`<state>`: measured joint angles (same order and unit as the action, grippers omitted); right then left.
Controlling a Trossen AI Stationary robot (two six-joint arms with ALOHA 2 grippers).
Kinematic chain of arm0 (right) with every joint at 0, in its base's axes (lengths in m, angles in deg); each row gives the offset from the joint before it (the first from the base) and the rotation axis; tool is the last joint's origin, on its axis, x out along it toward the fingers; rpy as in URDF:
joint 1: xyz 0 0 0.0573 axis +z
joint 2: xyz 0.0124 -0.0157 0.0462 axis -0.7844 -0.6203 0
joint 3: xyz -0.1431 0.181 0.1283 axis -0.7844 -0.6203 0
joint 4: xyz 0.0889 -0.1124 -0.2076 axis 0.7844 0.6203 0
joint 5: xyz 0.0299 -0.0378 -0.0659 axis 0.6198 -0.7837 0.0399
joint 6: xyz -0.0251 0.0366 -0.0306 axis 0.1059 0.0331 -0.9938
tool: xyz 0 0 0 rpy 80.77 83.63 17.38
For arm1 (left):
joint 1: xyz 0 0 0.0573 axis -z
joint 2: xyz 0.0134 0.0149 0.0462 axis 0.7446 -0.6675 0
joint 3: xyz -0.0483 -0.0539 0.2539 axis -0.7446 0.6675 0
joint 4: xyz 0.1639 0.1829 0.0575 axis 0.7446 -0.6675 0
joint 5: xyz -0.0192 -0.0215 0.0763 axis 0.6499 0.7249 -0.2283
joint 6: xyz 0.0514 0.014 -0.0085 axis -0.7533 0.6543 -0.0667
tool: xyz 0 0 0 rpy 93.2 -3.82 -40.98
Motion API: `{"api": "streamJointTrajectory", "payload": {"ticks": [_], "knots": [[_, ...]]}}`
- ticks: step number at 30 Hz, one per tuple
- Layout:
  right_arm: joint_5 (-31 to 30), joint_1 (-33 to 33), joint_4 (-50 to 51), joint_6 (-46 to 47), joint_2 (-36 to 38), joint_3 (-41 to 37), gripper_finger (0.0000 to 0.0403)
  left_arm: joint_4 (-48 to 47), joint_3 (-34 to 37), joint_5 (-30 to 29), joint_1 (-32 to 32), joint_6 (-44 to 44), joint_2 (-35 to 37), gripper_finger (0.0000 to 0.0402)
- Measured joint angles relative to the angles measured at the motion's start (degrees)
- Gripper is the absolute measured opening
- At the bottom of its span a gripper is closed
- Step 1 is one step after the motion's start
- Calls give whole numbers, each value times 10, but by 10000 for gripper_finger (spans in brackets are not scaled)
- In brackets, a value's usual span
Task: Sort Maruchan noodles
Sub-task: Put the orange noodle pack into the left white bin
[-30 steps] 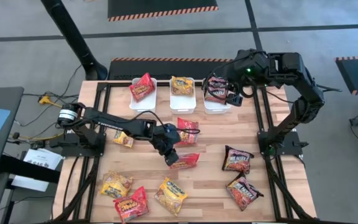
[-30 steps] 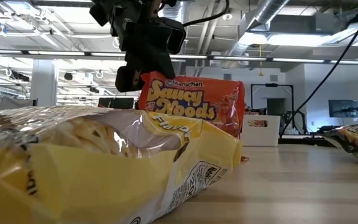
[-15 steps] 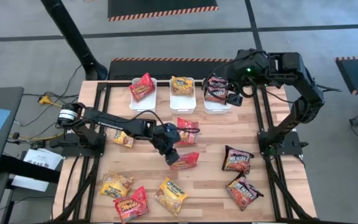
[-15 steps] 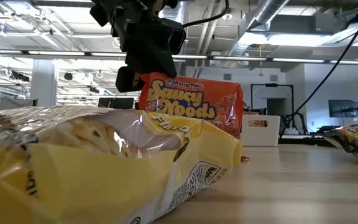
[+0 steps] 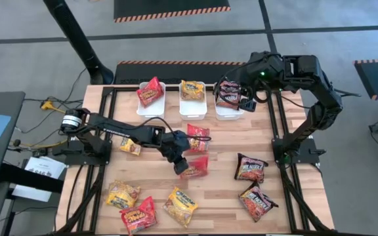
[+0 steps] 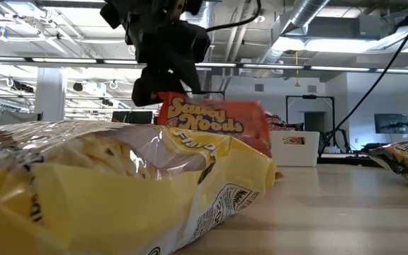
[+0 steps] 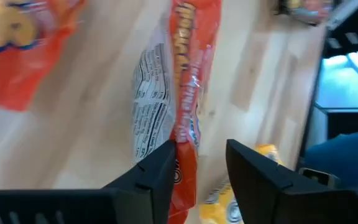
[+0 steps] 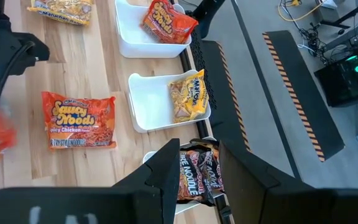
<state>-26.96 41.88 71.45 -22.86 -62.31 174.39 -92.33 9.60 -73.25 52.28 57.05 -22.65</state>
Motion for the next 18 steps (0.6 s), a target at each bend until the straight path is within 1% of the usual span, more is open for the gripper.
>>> {"api": "streamJointTrajectory", "payload": {"ticks": [3, 7, 12, 18], "knots": [[0, 0, -1, 0, 0, 0, 137, -22, 0, -18, 1, -15, 0, 141], [0, 0, -1, 0, 0, 0, 137, -36, 0, -50, 4, -34, 0, 135], [0, 0, -1, 0, 0, 0, 137, -37, 0, -63, 3, -29, 0, 130], [0, 0, -1, 0, 0, 0, 137, -35, 0, -55, 3, -20, -10, 133]]}}
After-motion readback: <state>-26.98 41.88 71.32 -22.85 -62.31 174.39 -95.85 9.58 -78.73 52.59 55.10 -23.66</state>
